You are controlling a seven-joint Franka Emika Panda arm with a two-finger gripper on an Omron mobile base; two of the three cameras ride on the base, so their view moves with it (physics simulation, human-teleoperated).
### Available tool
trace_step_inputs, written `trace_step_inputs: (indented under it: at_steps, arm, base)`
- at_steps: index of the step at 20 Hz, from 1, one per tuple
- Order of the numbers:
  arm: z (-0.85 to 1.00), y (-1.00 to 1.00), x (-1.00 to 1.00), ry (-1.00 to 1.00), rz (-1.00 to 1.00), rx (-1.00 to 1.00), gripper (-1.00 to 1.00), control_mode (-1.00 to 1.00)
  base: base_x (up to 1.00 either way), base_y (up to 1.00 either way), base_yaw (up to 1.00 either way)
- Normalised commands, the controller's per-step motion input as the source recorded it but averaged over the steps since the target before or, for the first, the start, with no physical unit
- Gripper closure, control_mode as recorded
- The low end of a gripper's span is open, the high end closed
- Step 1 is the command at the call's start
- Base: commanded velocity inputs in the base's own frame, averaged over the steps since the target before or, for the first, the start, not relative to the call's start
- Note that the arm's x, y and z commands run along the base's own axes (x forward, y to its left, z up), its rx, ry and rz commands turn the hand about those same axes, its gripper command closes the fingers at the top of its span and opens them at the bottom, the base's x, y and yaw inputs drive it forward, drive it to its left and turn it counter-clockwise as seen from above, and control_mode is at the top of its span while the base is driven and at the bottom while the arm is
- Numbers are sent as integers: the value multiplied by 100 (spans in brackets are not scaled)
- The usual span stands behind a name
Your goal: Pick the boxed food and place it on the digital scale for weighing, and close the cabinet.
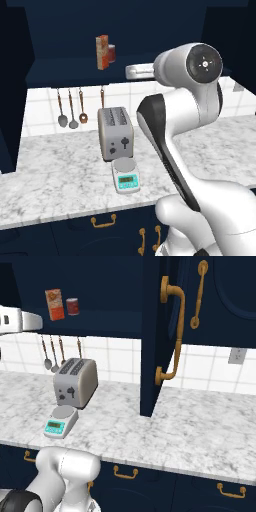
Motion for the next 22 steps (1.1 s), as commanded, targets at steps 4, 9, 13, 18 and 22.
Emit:
trace_step_inputs:
  at_steps: [4, 9, 13, 18, 22]
  arm:
    - [9, 1, 25, -1, 0, 0, -100, -100]
    - [1, 17, 51, 0, 0, 0, -100, -100]
    - [1, 44, 28, 0, -4, 0, -100, -100]
    - [0, 46, 46, 0, -6, 0, -100, -100]
    - [2, 43, 59, 0, -7, 0, -100, -100]
  base:
    - [0, 0, 0]
    - [0, 0, 0]
    - [0, 0, 0]
    - [0, 0, 0]
    - [0, 0, 0]
